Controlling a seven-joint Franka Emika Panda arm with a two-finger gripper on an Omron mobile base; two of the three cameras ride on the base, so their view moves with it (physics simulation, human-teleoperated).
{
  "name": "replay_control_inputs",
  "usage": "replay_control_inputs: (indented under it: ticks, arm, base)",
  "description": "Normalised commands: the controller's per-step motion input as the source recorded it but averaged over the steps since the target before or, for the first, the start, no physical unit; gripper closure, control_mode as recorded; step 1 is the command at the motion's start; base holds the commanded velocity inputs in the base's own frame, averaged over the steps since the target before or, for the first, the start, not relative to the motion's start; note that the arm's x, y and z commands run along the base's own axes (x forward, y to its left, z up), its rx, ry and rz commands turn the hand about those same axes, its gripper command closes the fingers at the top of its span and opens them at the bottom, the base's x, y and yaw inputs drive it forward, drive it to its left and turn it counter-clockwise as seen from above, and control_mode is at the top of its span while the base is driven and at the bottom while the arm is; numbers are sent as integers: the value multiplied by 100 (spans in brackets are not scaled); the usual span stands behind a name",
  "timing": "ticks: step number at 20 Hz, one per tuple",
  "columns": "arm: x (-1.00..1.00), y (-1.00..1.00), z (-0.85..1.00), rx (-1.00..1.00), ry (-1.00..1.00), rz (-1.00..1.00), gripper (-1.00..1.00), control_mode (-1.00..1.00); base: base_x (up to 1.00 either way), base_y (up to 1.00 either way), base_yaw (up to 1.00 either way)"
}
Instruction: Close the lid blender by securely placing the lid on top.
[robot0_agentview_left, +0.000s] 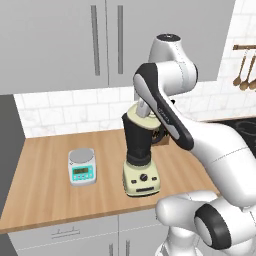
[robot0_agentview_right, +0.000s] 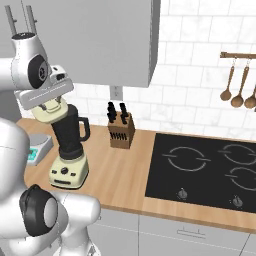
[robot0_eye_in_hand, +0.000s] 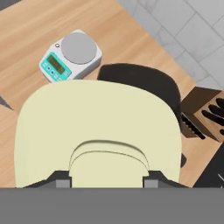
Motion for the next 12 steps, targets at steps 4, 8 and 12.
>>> replay_control_inputs:
  ticks: [4, 8, 12]
  arm:
    - [15, 0, 0, 0, 0, 0, 100, -100]
    - [17, 0, 0, 0, 0, 0, 100, -100]
    - [16, 0, -1, 0, 0, 0, 100, -100]
  base:
    - [0, 0, 0]
    - [0, 0, 0]
    - [0, 0, 0]
